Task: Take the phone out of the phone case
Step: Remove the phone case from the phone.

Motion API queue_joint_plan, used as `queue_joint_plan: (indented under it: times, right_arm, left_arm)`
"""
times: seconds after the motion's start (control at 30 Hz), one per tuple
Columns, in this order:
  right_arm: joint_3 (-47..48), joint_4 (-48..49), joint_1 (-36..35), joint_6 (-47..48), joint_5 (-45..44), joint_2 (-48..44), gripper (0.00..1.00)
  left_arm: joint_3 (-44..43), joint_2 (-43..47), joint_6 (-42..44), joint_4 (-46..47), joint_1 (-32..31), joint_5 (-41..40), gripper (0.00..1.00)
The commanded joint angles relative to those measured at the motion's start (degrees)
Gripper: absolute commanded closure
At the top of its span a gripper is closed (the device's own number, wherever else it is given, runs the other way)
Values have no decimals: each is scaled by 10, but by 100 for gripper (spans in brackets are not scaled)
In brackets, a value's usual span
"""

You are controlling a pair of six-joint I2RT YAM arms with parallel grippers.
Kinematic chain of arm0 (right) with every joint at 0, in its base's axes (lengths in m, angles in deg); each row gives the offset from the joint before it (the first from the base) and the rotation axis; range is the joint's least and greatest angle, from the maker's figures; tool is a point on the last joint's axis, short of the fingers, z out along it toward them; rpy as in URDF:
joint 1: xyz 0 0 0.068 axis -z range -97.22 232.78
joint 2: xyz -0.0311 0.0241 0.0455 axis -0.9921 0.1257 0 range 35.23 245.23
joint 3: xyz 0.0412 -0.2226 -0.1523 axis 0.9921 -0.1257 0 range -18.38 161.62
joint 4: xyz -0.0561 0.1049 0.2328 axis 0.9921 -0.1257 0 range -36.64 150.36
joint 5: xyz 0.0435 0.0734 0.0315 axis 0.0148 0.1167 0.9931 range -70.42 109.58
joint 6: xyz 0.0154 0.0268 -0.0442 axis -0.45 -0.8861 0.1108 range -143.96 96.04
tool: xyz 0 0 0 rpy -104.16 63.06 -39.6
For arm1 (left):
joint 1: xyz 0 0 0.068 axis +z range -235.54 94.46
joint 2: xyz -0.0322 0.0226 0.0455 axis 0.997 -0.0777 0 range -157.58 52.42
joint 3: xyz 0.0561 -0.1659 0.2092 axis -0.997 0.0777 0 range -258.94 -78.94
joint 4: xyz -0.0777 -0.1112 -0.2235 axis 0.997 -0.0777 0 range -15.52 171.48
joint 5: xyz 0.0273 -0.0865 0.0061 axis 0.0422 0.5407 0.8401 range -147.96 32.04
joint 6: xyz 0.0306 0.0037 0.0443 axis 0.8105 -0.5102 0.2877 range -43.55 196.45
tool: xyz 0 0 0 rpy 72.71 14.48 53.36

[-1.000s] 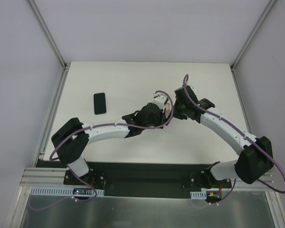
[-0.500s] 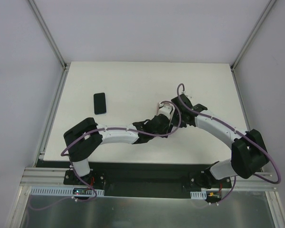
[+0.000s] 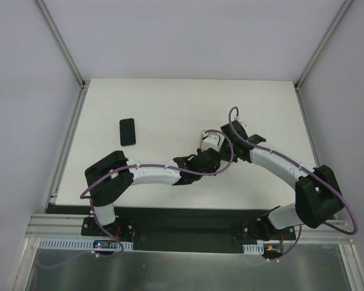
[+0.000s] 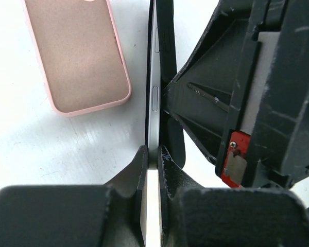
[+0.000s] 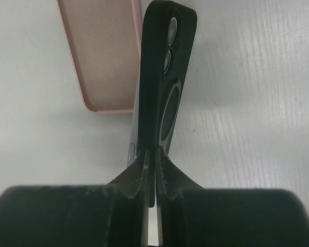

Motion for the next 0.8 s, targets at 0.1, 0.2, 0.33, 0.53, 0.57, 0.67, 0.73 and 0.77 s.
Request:
queue_joint_plan:
  times: [0.1,0.2,0.33,0.53,0.57,0.67,0.73,0.77]
  right_arm:
    - [-30,-92,9,6,-82,57,88]
    - [-24,-109,7,11,-91,66,84]
    - [-22,-127,4,12,-112,79,83]
    - [-25,-142,4,18,-134,103,83]
    - [-24,-143,2,18,-139,106,83]
    - [-21,-151,0,19,-151,111,84]
    - [-18,-153,1,20,-155,115,84]
    - [-16,-157,0,21,-158,116,85]
  left_arm:
    - [-5,-1,-14,-15,6,-41,100]
    - [-6,0,-14,-15,5,-39,100]
    - [-6,4,-10,-15,4,-41,100]
    - [-4,11,-11,-15,4,-48,100]
    - [-3,12,-12,-15,4,-48,100]
    - [0,19,-13,-15,4,-53,100]
    - [3,25,-16,-15,5,-53,100]
    - [3,27,-17,-15,4,-53,100]
